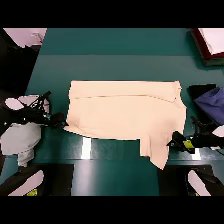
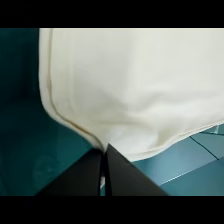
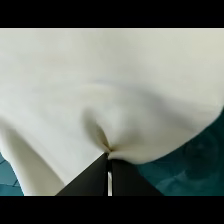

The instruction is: Fold the shirts.

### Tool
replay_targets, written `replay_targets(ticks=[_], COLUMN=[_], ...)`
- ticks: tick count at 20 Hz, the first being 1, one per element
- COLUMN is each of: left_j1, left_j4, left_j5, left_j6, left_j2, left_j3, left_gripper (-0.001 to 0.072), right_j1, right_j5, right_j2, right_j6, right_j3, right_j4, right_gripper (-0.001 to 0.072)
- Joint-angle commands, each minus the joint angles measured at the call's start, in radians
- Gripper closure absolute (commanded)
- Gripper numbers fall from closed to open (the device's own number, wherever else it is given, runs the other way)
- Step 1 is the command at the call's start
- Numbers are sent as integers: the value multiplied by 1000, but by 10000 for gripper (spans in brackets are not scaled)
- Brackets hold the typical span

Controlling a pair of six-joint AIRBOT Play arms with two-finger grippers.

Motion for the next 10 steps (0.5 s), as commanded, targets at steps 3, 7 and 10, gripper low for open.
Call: replay_targets(ticks=[3, 7, 10], left_j1=[0, 0, 0], left_j4=[71, 124, 93], left_j5=[-109, -254, -457], left_j6=[15, -14, -45], left_j2=[28, 179, 215], left_j3=[64, 70, 70], left_gripper=[684, 683, 683], right_j1=[85, 146, 206], right_j5=[192, 383, 431], right_j2=[10, 144, 251], right_j6=[7, 6, 14], right_j3=[164, 306, 356], right_j4=[-184, -283, -281], right_gripper=[697, 697, 697])
